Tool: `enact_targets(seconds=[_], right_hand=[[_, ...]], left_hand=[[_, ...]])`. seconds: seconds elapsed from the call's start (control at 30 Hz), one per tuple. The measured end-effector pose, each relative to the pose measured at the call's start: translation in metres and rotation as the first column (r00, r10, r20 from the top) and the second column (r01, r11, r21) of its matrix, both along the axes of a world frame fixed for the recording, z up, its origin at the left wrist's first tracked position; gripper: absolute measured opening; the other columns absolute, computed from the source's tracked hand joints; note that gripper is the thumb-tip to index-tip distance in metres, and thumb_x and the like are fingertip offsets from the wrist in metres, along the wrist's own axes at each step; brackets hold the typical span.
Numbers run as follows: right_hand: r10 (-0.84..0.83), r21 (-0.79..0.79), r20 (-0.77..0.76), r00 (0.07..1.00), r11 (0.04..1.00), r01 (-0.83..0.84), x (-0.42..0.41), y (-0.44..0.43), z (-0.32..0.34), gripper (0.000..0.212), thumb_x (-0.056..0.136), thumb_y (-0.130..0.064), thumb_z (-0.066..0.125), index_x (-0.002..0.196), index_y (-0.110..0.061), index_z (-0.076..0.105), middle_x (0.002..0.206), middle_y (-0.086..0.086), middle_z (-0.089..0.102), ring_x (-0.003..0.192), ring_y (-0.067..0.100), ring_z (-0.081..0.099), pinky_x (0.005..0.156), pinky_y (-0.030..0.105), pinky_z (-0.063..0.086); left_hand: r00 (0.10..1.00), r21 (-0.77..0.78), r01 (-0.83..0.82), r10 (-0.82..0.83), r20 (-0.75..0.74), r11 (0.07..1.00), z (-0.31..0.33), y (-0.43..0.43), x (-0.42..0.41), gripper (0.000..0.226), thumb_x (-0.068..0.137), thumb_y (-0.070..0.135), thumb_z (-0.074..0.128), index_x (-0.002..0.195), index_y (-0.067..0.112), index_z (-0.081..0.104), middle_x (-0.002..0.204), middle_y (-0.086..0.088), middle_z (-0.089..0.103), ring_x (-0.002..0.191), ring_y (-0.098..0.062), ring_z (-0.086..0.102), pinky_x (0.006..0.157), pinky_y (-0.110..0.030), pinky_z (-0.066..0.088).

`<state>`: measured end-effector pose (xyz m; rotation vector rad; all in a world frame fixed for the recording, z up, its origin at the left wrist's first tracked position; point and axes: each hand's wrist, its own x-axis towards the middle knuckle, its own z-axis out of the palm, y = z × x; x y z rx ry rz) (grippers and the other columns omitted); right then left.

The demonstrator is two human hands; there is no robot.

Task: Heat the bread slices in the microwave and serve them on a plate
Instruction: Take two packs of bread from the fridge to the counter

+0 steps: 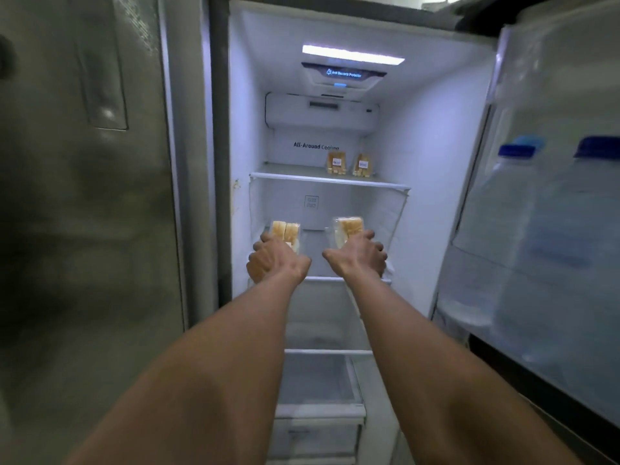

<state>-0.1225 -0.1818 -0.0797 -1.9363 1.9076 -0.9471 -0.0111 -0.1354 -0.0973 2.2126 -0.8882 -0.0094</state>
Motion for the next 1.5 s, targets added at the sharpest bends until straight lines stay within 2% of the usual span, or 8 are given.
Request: enact_targets(seconds=[0.2, 0.4, 0.57, 0.73, 0.8, 1.07, 1.2, 1.5], right_hand=[[0.030, -0.003, 0.015, 0.999, 1.000, -0.030, -0.021, 0.077, 0.010, 0.084, 0.075, -0.045, 0.074, 0.136, -0.005, 0.033, 0.129, 0.022, 0.049, 0.115, 0.037, 0.051, 0.093, 0.043, 0.044], [0.112, -0.027, 0.025, 0.993, 0.993, -0.111, -0.021, 0.132, 0.016, 0.091, 0.073, -0.048, 0.074, 0.139, -0.003, 0.032, 0.130, 0.021, 0.051, 0.115, 0.037, 0.051, 0.093, 0.043, 0.045], [0.215, -0.045, 0.035, 0.976, 0.976, -0.214, -0.011, 0.164, 0.016, 0.092, 0.074, -0.050, 0.076, 0.140, -0.004, 0.031, 0.131, 0.020, 0.050, 0.116, 0.036, 0.051, 0.095, 0.043, 0.045], [0.326, -0.052, 0.055, 0.944, 0.945, -0.323, 0.001, 0.194, 0.017, 0.091, 0.075, -0.053, 0.077, 0.138, -0.006, 0.032, 0.130, 0.019, 0.050, 0.115, 0.036, 0.052, 0.093, 0.043, 0.045], [0.369, -0.061, 0.047, 0.928, 0.929, -0.366, 0.006, 0.206, 0.018, 0.091, 0.076, -0.052, 0.077, 0.139, -0.006, 0.031, 0.130, 0.019, 0.050, 0.114, 0.035, 0.052, 0.093, 0.043, 0.046], [0.538, -0.096, 0.036, 0.842, 0.841, -0.533, 0.035, 0.257, 0.021, 0.089, 0.072, -0.052, 0.076, 0.135, -0.003, 0.036, 0.129, 0.020, 0.052, 0.116, 0.036, 0.052, 0.096, 0.044, 0.047], [0.618, -0.107, 0.025, 0.786, 0.784, -0.612, 0.056, 0.285, 0.017, 0.097, 0.069, -0.056, 0.079, 0.138, -0.002, 0.038, 0.130, 0.018, 0.054, 0.117, 0.036, 0.054, 0.096, 0.042, 0.047], [0.763, -0.076, 0.035, 0.645, 0.646, -0.759, 0.125, 0.343, 0.006, 0.089, 0.068, -0.052, 0.080, 0.130, 0.000, 0.045, 0.127, 0.019, 0.057, 0.117, 0.038, 0.055, 0.094, 0.040, 0.046]], left_hand=[[1.000, -0.033, -0.013, 0.013, 0.011, 0.999, 0.012, 0.079, -0.007, 0.079, 0.071, 0.045, 0.083, 0.128, 0.008, 0.043, 0.123, -0.013, 0.058, 0.108, -0.032, 0.061, 0.078, -0.037, 0.047], [0.997, -0.035, -0.070, 0.070, 0.017, 0.997, 0.018, 0.150, 0.000, 0.078, 0.073, 0.042, 0.080, 0.131, 0.006, 0.043, 0.124, -0.013, 0.058, 0.105, -0.030, 0.061, 0.071, -0.035, 0.043], [0.992, -0.059, -0.124, 0.126, 0.025, 0.991, 0.023, 0.198, 0.008, 0.080, 0.075, 0.042, 0.080, 0.133, 0.002, 0.043, 0.128, -0.015, 0.058, 0.116, -0.032, 0.058, 0.091, -0.038, 0.048], [0.963, -0.056, -0.264, 0.267, 0.041, 0.963, 0.025, 0.247, 0.010, 0.077, 0.074, 0.056, 0.075, 0.128, 0.007, 0.049, 0.125, -0.013, 0.060, 0.112, -0.032, 0.061, 0.090, -0.038, 0.053], [0.949, -0.056, -0.309, 0.311, 0.039, 0.949, 0.026, 0.265, 0.012, 0.077, 0.073, 0.053, 0.077, 0.127, 0.007, 0.049, 0.124, -0.012, 0.060, 0.112, -0.031, 0.061, 0.090, -0.038, 0.052], [0.852, -0.014, -0.523, 0.523, 0.028, 0.852, 0.029, 0.337, 0.022, 0.079, 0.072, 0.049, 0.078, 0.129, 0.006, 0.043, 0.129, -0.013, 0.059, 0.120, -0.032, 0.060, 0.091, -0.041, 0.050], [0.792, -0.045, -0.609, 0.610, 0.021, 0.792, 0.027, 0.375, 0.031, 0.075, 0.074, 0.052, 0.076, 0.126, 0.007, 0.047, 0.124, -0.013, 0.063, 0.117, -0.031, 0.062, 0.092, -0.039, 0.050], [0.682, -0.013, -0.731, 0.731, 0.027, 0.683, 0.009, 0.450, 0.073, 0.085, 0.070, 0.062, 0.075, 0.130, 0.007, 0.048, 0.123, -0.009, 0.062, 0.111, -0.031, 0.063, 0.084, -0.037, 0.051]])
